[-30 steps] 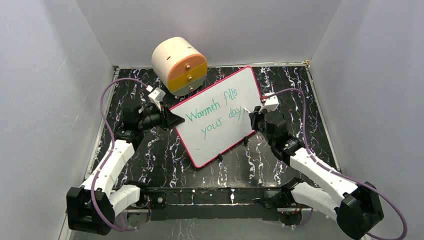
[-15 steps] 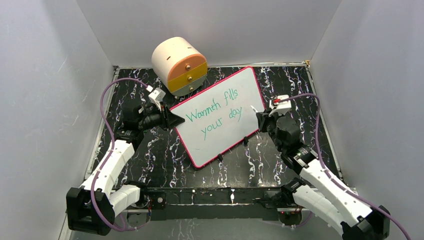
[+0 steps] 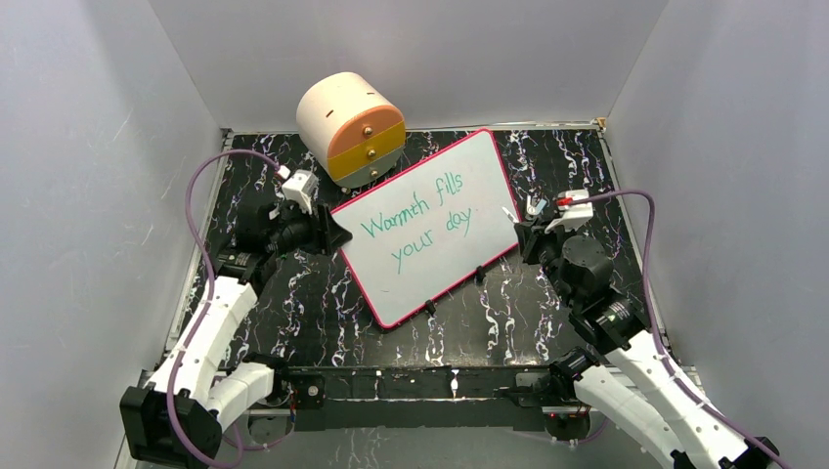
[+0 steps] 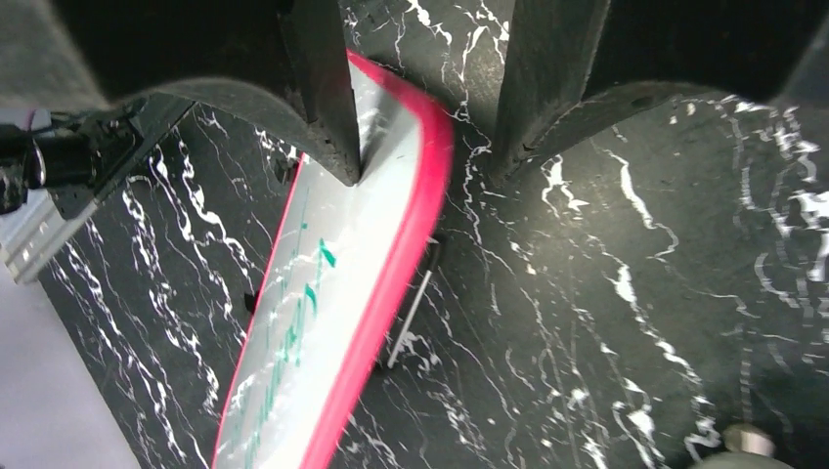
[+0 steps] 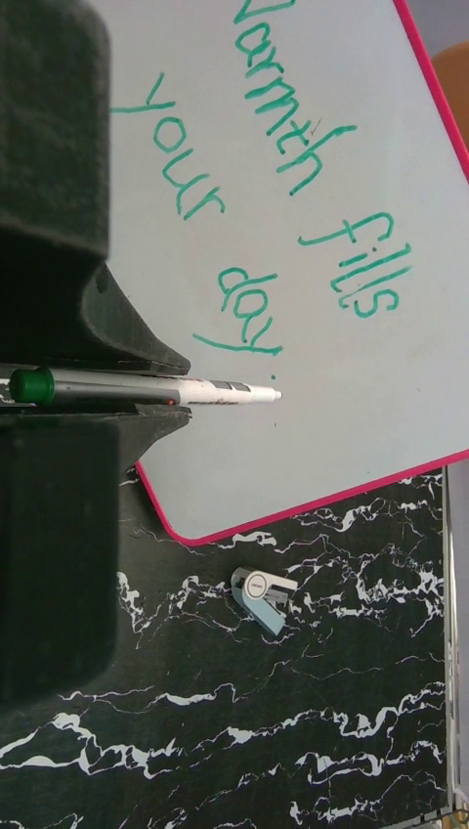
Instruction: Write a sentence on the whiteboard
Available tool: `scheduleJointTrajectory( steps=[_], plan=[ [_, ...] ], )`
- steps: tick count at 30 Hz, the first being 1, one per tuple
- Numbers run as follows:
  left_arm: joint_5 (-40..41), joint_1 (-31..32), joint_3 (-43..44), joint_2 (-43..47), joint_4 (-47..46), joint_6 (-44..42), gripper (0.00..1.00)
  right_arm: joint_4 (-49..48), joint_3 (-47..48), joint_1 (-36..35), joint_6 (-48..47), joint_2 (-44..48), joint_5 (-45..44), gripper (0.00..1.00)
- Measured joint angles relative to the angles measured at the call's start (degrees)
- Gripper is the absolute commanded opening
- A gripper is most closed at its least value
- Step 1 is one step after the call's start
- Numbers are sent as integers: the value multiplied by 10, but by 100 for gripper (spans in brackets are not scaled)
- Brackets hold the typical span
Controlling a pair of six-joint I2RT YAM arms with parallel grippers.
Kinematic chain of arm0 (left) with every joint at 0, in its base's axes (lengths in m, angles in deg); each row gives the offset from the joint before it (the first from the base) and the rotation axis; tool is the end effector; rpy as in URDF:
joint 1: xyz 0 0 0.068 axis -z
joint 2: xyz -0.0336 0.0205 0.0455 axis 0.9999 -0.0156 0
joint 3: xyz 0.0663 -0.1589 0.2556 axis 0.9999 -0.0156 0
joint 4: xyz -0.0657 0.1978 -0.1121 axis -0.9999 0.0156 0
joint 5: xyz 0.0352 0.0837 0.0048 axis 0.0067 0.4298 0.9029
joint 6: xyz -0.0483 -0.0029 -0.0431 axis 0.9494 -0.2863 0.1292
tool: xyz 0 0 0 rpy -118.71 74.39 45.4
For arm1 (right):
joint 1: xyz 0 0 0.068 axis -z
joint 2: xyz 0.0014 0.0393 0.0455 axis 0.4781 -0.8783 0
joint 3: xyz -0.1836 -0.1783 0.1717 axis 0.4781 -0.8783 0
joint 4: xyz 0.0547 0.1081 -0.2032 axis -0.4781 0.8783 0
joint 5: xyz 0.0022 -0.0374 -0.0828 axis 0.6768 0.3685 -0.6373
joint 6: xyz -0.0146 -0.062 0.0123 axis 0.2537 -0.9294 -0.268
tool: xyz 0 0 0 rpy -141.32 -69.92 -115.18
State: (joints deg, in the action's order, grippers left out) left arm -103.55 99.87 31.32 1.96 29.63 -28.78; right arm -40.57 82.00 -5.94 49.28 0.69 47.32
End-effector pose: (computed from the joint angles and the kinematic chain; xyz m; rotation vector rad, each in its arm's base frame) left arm 0.1802 -0.0608 0.3343 0.3869 1.9311 -0.7589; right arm 0.0981 0.0440 0.3419 -0.0133 1.6819 0.3053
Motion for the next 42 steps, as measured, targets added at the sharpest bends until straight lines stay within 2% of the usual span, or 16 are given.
scheduleJointTrajectory(
  steps=[2,4,6,9,15,23,27,32,36,39,42],
  plan=[
    [23,0,23,8,24,2,59,8,4,0,0,9,0,0],
    [47,0,42,20,42,6,70,12,4,0,0,19,0,0],
    [71,0,54,35,57,12,85,17,4,0,1,27,0,0],
    [121,0,70,55,83,25,91,27,4,0,1,41,0,0],
    [253,1,89,50,141,49,91,32,3,0,4,61,7,0],
    [412,-11,95,-31,189,59,88,34,-1,0,11,79,20,0],
    [421,-22,98,-54,202,66,88,34,-1,0,12,83,28,0],
    [412,-22,132,-25,205,69,88,33,-2,0,13,84,34,0],
    [437,-23,146,-15,204,69,87,34,-8,0,13,83,37,0],
    [457,-28,139,-42,200,69,85,33,-9,0,13,84,38,0],
    [465,-45,125,-87,196,74,78,34,-9,0,13,84,39,0]
  ],
)
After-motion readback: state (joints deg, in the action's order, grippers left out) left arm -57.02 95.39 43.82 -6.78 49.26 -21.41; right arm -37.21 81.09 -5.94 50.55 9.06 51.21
